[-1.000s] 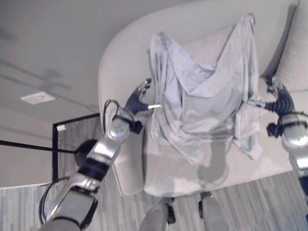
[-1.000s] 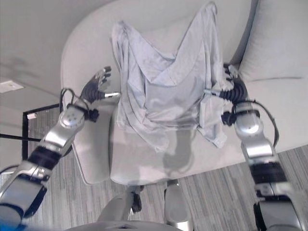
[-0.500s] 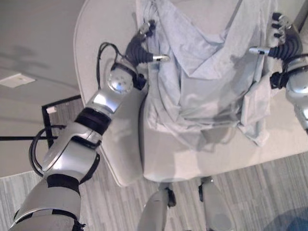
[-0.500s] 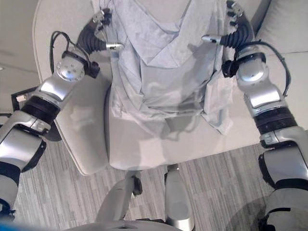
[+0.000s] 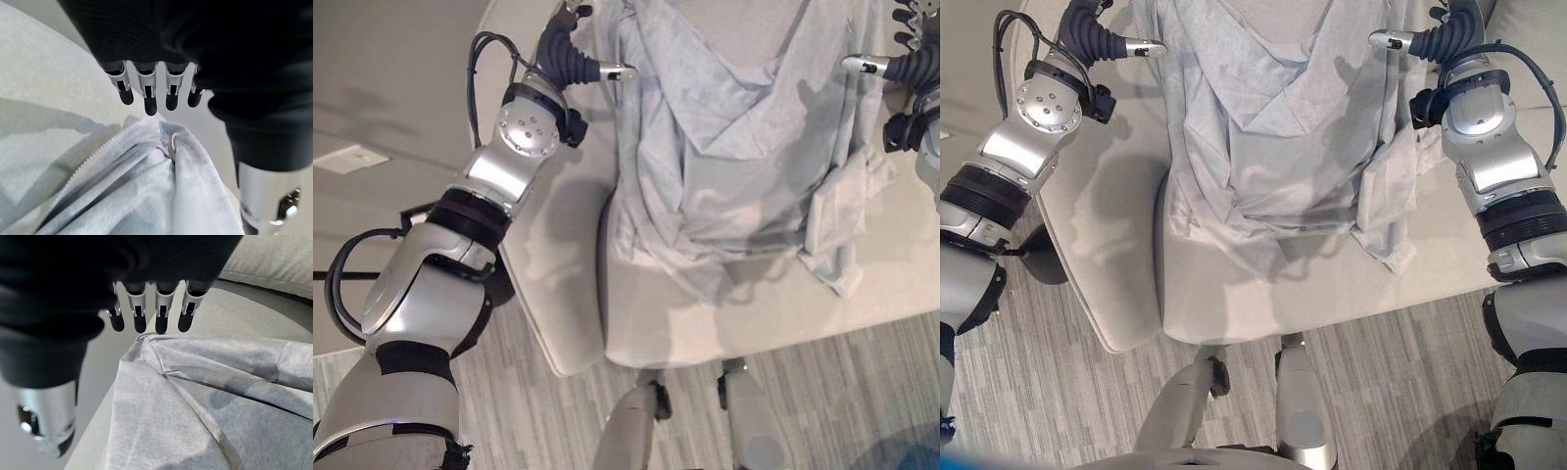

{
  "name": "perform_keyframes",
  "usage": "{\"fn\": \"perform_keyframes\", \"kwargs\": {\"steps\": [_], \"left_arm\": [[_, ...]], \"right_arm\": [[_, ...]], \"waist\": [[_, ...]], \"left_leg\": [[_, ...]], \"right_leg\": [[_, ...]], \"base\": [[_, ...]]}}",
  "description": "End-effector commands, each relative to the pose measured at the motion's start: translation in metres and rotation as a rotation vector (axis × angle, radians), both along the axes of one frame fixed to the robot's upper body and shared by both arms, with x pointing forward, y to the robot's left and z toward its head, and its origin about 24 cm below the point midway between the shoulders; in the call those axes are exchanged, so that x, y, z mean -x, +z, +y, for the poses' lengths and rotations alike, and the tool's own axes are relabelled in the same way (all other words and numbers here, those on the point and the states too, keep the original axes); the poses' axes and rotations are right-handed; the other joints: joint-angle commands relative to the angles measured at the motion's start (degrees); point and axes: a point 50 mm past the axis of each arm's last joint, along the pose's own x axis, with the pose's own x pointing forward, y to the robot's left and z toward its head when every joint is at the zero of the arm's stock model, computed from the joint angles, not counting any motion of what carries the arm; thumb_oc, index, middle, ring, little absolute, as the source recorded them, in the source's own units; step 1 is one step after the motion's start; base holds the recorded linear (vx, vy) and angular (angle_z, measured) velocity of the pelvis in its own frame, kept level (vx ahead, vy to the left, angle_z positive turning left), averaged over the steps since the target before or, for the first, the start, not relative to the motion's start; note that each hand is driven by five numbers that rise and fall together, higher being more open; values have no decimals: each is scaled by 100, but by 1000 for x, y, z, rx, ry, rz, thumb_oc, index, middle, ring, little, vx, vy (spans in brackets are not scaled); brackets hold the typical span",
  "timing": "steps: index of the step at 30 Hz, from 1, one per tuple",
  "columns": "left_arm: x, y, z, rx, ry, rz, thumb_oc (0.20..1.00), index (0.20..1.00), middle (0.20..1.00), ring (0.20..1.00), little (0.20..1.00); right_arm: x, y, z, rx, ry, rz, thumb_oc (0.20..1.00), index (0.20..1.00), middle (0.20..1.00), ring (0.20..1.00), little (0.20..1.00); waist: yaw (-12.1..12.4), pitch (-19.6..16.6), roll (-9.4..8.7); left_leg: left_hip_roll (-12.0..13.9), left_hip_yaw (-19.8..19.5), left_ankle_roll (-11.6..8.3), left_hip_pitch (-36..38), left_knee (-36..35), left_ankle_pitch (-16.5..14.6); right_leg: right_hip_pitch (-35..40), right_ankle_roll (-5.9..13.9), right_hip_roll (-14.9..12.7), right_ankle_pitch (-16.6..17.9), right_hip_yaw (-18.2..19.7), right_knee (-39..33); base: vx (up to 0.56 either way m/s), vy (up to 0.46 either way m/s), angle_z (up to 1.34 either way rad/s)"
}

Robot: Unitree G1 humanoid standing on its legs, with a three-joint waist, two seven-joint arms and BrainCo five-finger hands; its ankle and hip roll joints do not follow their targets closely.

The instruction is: Hang the clothes on the sofa on the clothes rack.

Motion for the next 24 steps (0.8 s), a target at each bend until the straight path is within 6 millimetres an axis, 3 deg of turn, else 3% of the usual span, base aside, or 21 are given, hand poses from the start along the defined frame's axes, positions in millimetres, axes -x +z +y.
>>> {"fn": "perform_keyframes", "kwargs": {"steps": [1,15,24], "left_arm": [[3,27,9,41,30,-88,1000,1000,1000,1000,1000],[-3,38,21,16,104,-43,1000,1000,1000,1000,1000],[-4,42,22,-13,127,-34,1000,1000,1000,1000,1000]], "right_arm": [[21,47,-10,-2,-21,-190,1000,1000,1000,1000,1000],[8,79,-3,82,-88,-108,1000,1000,1000,1000,1000],[2,80,9,82,-55,-80,1000,1000,1000,1000,1000]], "waist": [[78,-270,-20],[123,-264,-43],[123,-270,-96]], "left_leg": [[58,-298,-499,328,37,-407],[98,-285,-580,224,37,-332],[134,-307,-605,156,37,-286]], "right_leg": [[141,564,-253,-340,143,114],[53,562,-244,-286,90,116],[-18,529,-191,-300,88,147]], "base": [[0,0,0],[-1,-21,4],[0,0,0]]}}
